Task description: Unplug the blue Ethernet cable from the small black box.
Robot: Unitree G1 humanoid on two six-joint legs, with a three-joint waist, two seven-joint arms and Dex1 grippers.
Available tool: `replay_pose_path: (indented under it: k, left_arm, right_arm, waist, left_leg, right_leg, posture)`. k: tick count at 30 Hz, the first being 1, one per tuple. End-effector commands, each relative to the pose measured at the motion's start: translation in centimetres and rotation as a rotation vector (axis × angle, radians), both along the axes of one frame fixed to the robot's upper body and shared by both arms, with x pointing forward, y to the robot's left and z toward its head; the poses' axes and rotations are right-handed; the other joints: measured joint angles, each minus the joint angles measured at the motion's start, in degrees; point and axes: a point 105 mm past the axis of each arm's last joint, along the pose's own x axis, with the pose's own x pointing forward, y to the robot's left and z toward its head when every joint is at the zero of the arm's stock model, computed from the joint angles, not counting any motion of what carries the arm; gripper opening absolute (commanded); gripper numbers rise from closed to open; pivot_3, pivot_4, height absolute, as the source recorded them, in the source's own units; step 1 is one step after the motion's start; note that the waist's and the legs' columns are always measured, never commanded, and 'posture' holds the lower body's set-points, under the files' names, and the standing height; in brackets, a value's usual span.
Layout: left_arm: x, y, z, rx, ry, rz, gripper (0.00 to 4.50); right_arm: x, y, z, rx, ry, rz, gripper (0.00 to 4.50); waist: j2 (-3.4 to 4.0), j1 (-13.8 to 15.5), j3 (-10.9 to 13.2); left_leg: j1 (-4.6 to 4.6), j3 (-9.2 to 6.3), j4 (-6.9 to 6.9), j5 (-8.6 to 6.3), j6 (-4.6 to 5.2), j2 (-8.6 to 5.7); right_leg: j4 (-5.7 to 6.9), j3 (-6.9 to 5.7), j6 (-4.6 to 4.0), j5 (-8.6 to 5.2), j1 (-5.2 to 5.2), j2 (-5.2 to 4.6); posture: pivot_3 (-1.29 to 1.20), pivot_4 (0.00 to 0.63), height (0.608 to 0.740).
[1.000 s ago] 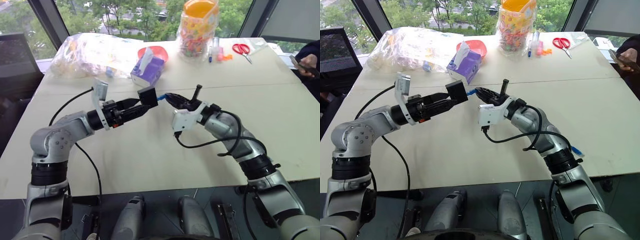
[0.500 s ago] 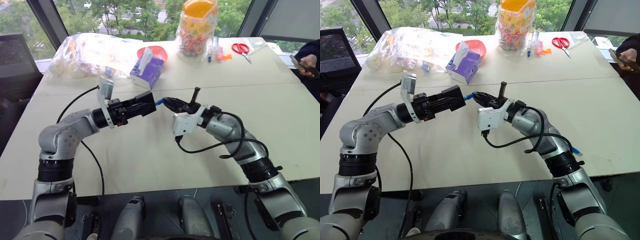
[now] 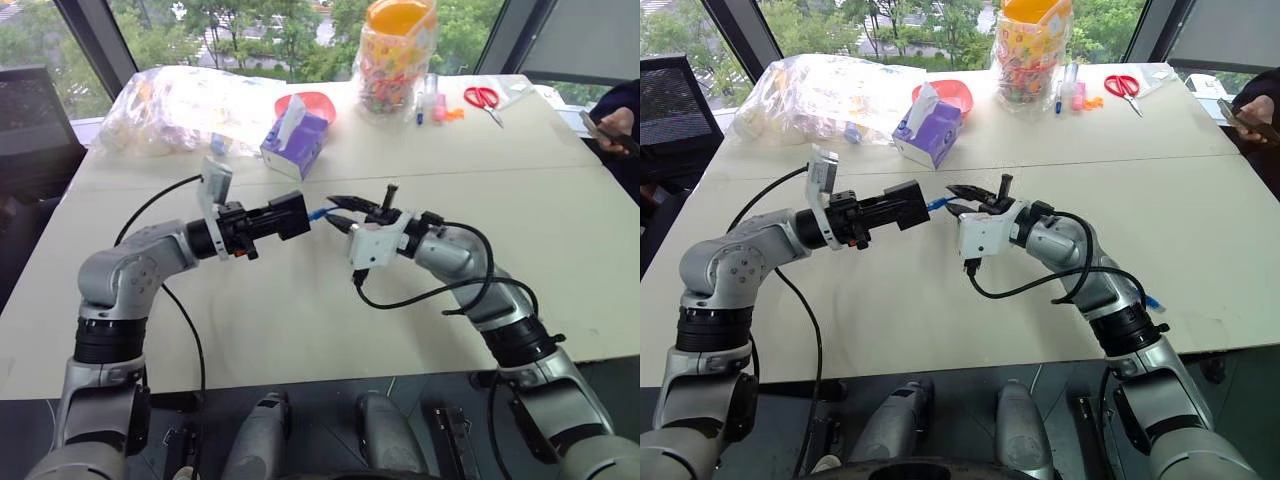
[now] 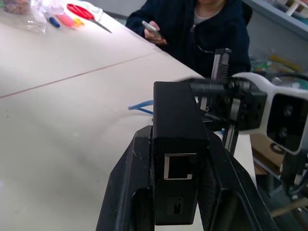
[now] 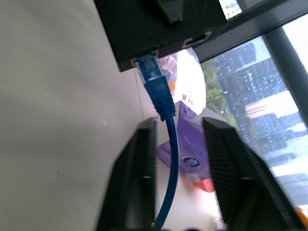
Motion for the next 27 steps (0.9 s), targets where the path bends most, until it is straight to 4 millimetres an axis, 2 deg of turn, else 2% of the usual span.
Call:
replay_pose_path:
  k: [1, 2, 4, 7, 14, 17, 20, 22, 27]
  left_arm:
    - [-0.7, 0.4, 0.6, 0.038, -0.057, -0.066, 0.52]
    - [-0.8, 0.5, 0.6, 0.051, -0.063, -0.088, 0.52]
    - [-1.2, 0.7, 0.7, 0.077, -0.078, -0.137, 0.52]
    - [-1.7, 1.0, 1.1, 0.095, -0.096, -0.201, 0.52]
    - [-2.0, 1.0, 1.9, 0.083, -0.129, -0.271, 0.52]
    - [-2.1, 1.0, 2.1, 0.082, -0.136, -0.282, 0.52]
    - [-2.2, 1.0, 2.2, 0.085, -0.14, -0.283, 0.52]
    - [-2.2, 1.1, 2.3, 0.086, -0.143, -0.283, 0.52]
    - [-2.2, 1.1, 2.6, 0.077, -0.153, -0.278, 0.52]
  right_arm:
    - [-0.5, 0.1, 1.8, 0.066, 0.115, 0.076, 3.49]
    - [-0.6, -0.2, 1.5, 0.058, 0.185, 0.095, 3.85]
    - [-1.0, -0.7, 1.0, 0.029, 0.313, 0.142, 3.85]
    - [-1.5, -1.2, 1.2, 0.08, 0.536, 0.191, 3.85]
    - [-2.4, -1.0, 2.6, 0.239, 1.021, 0.281, 3.85]
    - [-2.5, -0.5, 3.3, 0.281, 1.135, 0.311, 3.85]
    - [-2.9, -0.3, 3.3, 0.268, 1.192, 0.323, 3.08]
    - [-3.2, -0.1, 3.2, 0.251, 1.232, 0.324, 2.29]
    - [-4.1, 0.8, 3.0, 0.223, 1.287, 0.356, 2.29]
  waist:
    - [0.0, -0.06, 0.0]
    - [0.0, -0.08, 0.0]
    - [0.0, -0.05, 0.0]
    - [-0.01, -0.02, 0.01]
    - [-0.01, -0.05, 0.01]
    - [0.0, -0.08, 0.02]
    - [0.0, 0.01, 0.02]
    - [0.0, 0.1, 0.02]
    - [0.0, 0.03, 0.02]
  left_leg:
    - [0.0, 0.0, 0.0, 0.0, 0.0, 0.0]
    - [0.0, 0.0, 0.0, 0.0, 0.0, 0.0]
    - [0.0, 0.0, 0.0, 0.0, 0.0, 0.0]
    - [-0.02, 0.0, 0.0, -0.01, 0.01, 0.01]
    - [-0.08, -0.02, -0.01, -0.01, 0.01, 0.02]
    - [-0.21, -0.02, -0.02, -0.01, 0.01, 0.02]
    - [-0.27, -0.02, -0.02, -0.02, 0.01, 0.02]
    - [-0.35, -0.02, -0.01, -0.02, 0.02, 0.01]
    - [-0.42, -0.02, 0.0, -0.02, 0.02, -0.01]
  right_leg:
    - [0.0, 0.0, 0.0, 0.0, 0.0, 0.0]
    - [0.0, 0.0, 0.0, 0.0, 0.0, 0.0]
    - [0.0, 0.0, 0.0, 0.0, 0.0, 0.0]
    - [-0.03, -0.02, -0.01, -0.01, 0.01, 0.0]
    - [-0.04, -0.03, -0.02, -0.01, -0.06, -0.02]
    - [-0.04, -0.03, -0.02, -0.01, -0.2, -0.03]
    - [-0.04, -0.06, 0.0, 0.0, -0.23, -0.03]
    - [-0.06, -0.07, 0.02, -0.01, -0.28, -0.04]
    - [-0.05, -0.07, 0.04, 0.01, -0.35, -0.06]
  posture:
    - [0.0, 0.15, 0.728]
    - [0.0, 0.15, 0.728]
    - [0.0, 0.15, 0.728]
    - [0.0, 0.15, 0.728]
    - [0.0, 0.15, 0.728]
    - [0.0, 0.15, 0.728]
    - [0.0, 0.15, 0.728]
    - [0.0, 0.15, 0.728]
    - [0.0, 0.15, 0.728]
